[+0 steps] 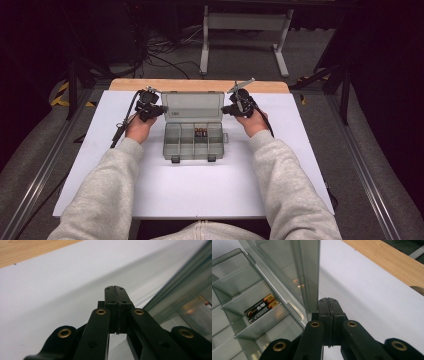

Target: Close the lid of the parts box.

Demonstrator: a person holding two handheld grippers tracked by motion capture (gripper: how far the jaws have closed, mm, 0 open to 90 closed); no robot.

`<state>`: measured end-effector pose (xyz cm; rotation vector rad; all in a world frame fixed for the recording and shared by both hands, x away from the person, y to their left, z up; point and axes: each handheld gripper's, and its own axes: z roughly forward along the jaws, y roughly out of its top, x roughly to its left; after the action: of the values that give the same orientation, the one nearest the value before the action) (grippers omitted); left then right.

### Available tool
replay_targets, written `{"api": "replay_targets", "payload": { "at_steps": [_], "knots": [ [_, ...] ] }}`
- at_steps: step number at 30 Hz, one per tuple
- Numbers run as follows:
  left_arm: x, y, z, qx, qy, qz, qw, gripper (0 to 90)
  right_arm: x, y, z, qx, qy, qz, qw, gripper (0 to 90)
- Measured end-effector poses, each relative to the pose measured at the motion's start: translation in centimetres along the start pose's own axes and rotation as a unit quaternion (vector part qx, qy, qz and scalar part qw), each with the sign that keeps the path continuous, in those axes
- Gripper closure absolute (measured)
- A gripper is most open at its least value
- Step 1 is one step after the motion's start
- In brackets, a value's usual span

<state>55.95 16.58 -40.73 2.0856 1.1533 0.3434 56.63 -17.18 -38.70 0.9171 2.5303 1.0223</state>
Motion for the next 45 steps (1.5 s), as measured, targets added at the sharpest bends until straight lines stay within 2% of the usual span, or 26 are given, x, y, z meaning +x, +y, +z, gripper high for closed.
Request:
{"api": "replay_targets", "payload": {
  "at_steps": [9, 11, 19, 21, 24, 27, 32, 33, 35, 40, 42, 45],
  "knots": [
    [-0.5, -0.4, -1.4, -0.005, -0.004, 0.012, 0.9999, 89.4, 0.7, -0.2, -1.4, -0.014, 0.013, -0.008, 0.9998, 90.0],
    [-0.5, -0.5, -1.7, -0.01, -0.005, 0.009, 0.9999, 89.4, 0.9, -0.1, -1.8, -0.017, 0.015, -0.011, 0.9997, 90.0],
    [-1.1, -0.8, -2.5, -0.014, -0.013, 0.016, 0.9997, 89.4, 1.9, -0.3, -2.6, -0.01, 0.017, -0.031, 0.9993, 90.0],
    [-1.3, -0.8, -3.0, -0.012, -0.015, 0.023, 0.9995, 89.4, 2.0, -0.3, -2.9, -0.012, 0.023, -0.032, 0.9991, 90.0],
    [-1.4, -1.0, -3.3, -0.013, -0.02, 0.022, 0.9995, 89.4, 2.2, -0.4, -3.1, -0.013, 0.024, -0.033, 0.9991, 90.0],
    [-1.6, -1.4, -4.2, -0.021, -0.032, 0.02, 0.9991, 89.3, 2.7, -0.5, -3.6, -0.016, 0.031, -0.034, 0.9988, 90.0],
    [-2.1, -1.9, -5.0, -0.021, -0.04, 0.026, 0.9986, 89.3, 3.6, -0.9, -4.2, -0.011, 0.039, -0.039, 0.9984, 90.0],
    [-2.3, -2.2, -5.4, -0.02, -0.043, 0.036, 0.9982, 89.3, 3.7, -1.0, -4.3, -0.011, 0.041, -0.041, 0.9983, 90.0],
    [-2.6, -2.5, -5.8, -0.019, -0.049, 0.041, 0.9978, 89.3, 4.0, -1.2, -4.5, -0.011, 0.044, -0.042, 0.998, 90.0],
    [-3.2, -3.2, -6.4, -0.02, -0.059, 0.044, 0.9971, 89.3, 4.6, -1.5, -4.9, -0.011, 0.053, -0.044, 0.9976, 90.0],
    [-3.4, -3.7, -6.7, -0.02, -0.074, 0.04, 0.9963, 89.3, 5.0, -1.8, -5.1, -0.012, 0.059, -0.045, 0.9972, 90.0],
    [-3.7, -4.0, -6.9, -0.016, -0.08, 0.042, 0.9958, 89.3, 5.4, -2.2, -5.3, -0.01, 0.066, -0.047, 0.9966, 90.0]
  ]
}}
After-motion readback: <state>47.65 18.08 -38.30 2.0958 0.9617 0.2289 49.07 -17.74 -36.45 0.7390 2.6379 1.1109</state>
